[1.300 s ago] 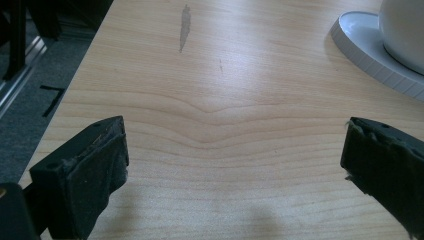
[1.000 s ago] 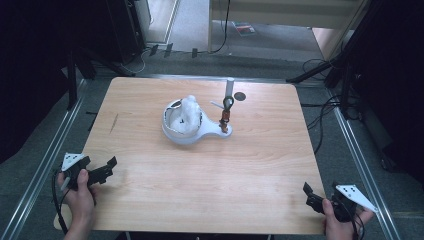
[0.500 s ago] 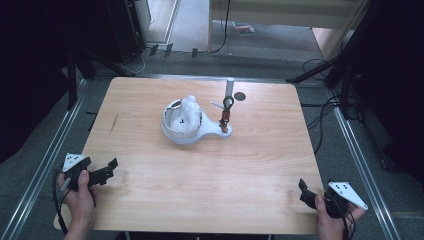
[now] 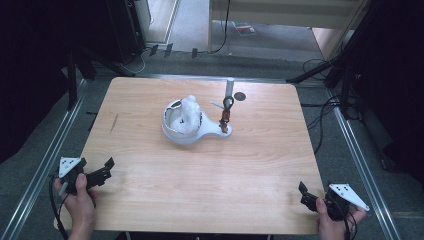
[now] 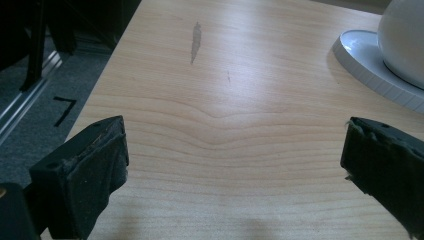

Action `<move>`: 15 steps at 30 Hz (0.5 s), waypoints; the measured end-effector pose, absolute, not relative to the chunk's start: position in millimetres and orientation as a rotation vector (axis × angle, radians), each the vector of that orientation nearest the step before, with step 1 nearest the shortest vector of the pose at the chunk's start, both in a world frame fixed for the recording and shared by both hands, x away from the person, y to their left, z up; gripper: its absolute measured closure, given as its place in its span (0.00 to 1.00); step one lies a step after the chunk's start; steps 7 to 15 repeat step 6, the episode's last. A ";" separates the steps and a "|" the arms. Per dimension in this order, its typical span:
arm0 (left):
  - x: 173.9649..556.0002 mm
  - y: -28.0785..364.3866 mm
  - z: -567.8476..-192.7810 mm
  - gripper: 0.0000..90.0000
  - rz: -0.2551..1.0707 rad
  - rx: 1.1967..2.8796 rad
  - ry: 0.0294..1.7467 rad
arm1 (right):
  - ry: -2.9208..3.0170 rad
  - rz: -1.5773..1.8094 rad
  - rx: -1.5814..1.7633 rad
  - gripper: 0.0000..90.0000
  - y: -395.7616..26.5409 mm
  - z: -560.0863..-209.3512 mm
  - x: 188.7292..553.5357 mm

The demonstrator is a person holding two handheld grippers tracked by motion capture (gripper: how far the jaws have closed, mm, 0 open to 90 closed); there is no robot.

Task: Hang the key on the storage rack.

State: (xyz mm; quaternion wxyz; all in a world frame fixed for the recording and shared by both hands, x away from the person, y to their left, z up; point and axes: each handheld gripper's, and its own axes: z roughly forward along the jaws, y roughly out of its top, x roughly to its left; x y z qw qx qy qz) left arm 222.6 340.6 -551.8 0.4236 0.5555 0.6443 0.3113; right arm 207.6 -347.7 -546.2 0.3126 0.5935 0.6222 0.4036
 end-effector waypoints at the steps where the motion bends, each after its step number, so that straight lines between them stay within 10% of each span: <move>1: 222.6 340.4 -551.8 0.00 0.783 1.391 1.613 | 1.639 1.063 1.568 0.00 -347.3 -546.2 207.6; 15: 224.0 341.5 -551.8 0.00 0.767 1.389 1.621 | 1.602 1.094 1.596 0.00 -351.0 -546.1 207.4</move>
